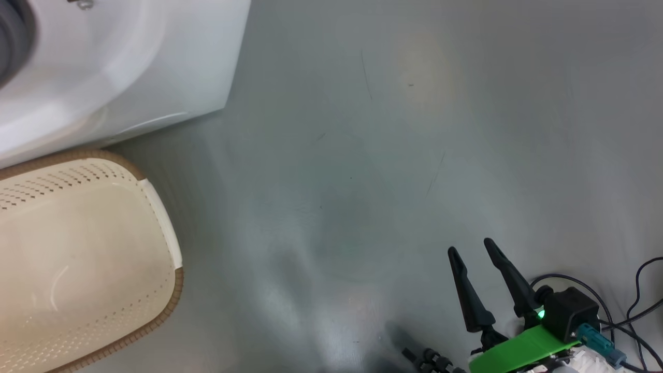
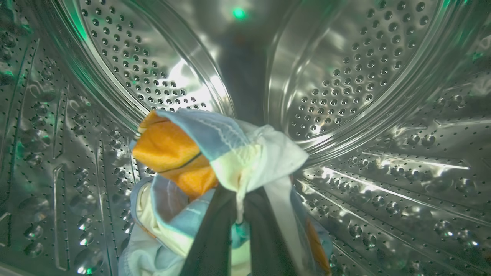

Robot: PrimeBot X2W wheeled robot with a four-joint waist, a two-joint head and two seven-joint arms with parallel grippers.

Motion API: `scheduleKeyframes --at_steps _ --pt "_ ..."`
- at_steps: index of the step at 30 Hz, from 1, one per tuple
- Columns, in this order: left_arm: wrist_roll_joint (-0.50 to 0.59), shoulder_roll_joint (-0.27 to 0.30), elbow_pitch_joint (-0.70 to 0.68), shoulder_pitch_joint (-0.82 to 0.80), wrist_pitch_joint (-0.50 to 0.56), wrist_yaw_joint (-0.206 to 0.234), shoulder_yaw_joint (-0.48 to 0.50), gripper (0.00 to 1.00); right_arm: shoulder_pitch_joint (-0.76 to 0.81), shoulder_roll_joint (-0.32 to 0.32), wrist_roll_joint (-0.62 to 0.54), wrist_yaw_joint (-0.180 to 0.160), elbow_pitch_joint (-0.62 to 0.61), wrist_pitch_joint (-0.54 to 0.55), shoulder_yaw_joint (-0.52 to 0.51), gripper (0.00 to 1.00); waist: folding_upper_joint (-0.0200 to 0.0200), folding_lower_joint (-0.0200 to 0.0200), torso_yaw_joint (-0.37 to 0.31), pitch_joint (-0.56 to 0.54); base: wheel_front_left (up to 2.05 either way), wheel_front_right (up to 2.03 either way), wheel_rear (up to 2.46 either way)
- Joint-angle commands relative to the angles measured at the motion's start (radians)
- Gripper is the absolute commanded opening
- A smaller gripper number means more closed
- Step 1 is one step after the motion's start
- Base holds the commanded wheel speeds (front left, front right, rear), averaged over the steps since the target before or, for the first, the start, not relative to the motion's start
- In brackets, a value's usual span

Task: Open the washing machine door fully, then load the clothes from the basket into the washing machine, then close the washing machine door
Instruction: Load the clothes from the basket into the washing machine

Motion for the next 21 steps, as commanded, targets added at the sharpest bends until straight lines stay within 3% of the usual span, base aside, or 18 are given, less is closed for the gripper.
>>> scheduleKeyframes --at_steps 1,2,11,17,21 --pt "0.004 0.045 0.013 -0.028 0.015 -0.005 -0.003 0.94 0.051 -0.012 0.002 0.002 -0.013 -0.005 0.018 1.0 0.0 0.0 0.002 -0.009 0.0 0.0 0.0" --pt "0.003 0.046 0.034 -0.036 0.024 -0.004 -0.004 1.0 0.052 -0.012 0.002 0.002 -0.013 -0.005 0.018 1.0 0.0 0.0 0.002 -0.011 0.0 0.0 0.0" --pt "0.008 0.049 0.167 -0.079 0.081 0.004 -0.03 1.0 0.064 -0.011 0.003 0.002 -0.008 -0.005 0.015 1.0 0.0 0.0 0.003 -0.037 0.0 0.0 0.0" --pt "-0.02 0.036 0.21 -0.09 0.05 -0.002 -0.02 1.0 0.061 -0.011 0.005 0.002 -0.003 -0.005 0.013 1.0 0.0 0.0 0.007 -0.049 0.0 0.0 0.0" --pt "-0.046 0.029 0.223 -0.079 0.019 0.025 0.002 1.0 0.057 -0.01 0.006 0.002 -0.001 -0.005 0.014 1.0 0.0 0.0 0.021 -0.064 0.0 0.0 0.0"
